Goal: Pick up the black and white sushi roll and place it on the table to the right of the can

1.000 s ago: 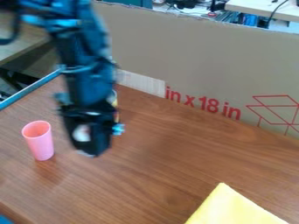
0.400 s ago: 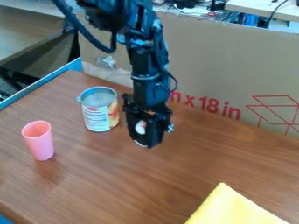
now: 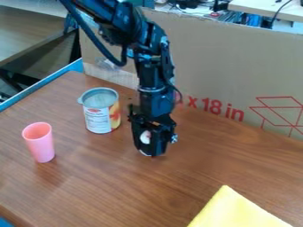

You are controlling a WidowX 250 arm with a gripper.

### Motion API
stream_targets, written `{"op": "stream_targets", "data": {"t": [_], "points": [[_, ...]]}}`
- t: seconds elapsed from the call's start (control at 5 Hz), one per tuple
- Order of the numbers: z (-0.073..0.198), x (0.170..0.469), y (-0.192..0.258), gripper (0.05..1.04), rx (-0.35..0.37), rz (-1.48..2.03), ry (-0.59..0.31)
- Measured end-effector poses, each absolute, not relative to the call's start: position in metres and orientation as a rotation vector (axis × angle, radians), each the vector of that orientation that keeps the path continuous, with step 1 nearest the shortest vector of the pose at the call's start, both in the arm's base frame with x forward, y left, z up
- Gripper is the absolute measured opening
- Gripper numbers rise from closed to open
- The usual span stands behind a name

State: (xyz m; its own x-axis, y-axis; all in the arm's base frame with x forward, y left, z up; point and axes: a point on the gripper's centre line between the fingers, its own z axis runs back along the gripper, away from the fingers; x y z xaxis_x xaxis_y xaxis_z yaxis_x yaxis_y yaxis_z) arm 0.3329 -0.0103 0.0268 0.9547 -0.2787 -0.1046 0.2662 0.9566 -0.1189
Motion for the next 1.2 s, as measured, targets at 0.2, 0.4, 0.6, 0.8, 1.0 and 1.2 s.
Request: {"op": "stream_targets", "data": {"t": [0.2, 0.4, 0.6, 0.8, 1.0, 1.2], "points": [[0.026, 0.337, -0.013, 0.6, -0.074, -0.255, 0.099], [0.025, 0.339, -0.015, 0.643, -0.078, -0.25, 0.084], [0.025, 0.338, -0.019, 0.938, -0.106, -0.249, 0.064], [0.03, 0.332, -0.024, 1.007, -0.137, -0.24, 0.052], [0.059, 0.325, -0.019, 1.003, -0.096, -0.206, -0.026], [0.088, 0.304, -0.005, 1.003, -0.008, -0.159, -0.03]]}}
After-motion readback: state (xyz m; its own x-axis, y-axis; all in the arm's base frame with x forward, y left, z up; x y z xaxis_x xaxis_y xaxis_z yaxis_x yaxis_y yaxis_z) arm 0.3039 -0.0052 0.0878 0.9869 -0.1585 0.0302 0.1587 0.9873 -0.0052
